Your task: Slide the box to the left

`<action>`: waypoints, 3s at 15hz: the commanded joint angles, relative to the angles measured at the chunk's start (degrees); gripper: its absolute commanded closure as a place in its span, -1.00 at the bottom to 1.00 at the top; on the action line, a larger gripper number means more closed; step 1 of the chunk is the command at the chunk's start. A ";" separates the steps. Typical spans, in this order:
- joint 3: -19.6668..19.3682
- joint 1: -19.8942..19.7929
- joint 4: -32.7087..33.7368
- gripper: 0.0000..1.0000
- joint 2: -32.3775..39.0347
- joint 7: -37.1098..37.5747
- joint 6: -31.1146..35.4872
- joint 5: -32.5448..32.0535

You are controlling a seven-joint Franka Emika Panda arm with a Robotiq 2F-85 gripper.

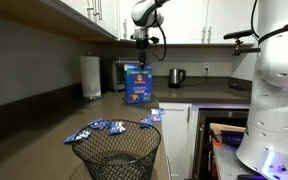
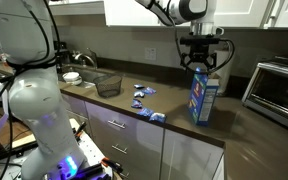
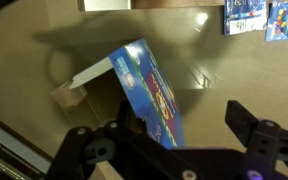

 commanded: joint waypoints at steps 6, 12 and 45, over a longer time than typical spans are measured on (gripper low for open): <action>1.27 -1.36 1.26 -0.19 1.62 -1.39 -0.38 -0.15; 1.75 -1.32 1.63 0.34 2.68 -0.77 -0.83 0.20; 6.84 3.06 -0.70 0.90 -1.11 14.57 -10.02 -1.94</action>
